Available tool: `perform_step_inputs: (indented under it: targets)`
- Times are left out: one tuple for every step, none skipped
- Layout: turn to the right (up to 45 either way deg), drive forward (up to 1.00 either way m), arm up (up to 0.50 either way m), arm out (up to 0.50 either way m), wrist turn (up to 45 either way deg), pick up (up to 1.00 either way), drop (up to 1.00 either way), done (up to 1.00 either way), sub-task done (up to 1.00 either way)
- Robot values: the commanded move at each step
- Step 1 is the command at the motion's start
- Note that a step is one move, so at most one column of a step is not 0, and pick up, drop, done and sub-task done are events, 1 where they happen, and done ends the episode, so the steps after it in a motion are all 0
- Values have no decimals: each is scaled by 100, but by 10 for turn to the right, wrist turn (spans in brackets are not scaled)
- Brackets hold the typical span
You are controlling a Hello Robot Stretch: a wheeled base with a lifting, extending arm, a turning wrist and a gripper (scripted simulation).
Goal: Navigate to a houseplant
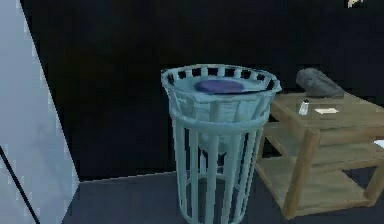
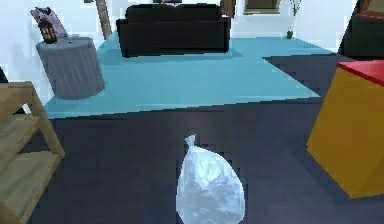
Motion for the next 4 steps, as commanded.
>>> perform_step_inputs:
  targets:
    - [450,0,0,0,0,0,0,0,0]
    - [210,0,0,0,0,0,0,0,0]
    - [0,60,0,0,0,0,0,0,0]
    - [-120,0,0,0,0,0,0,0,0]
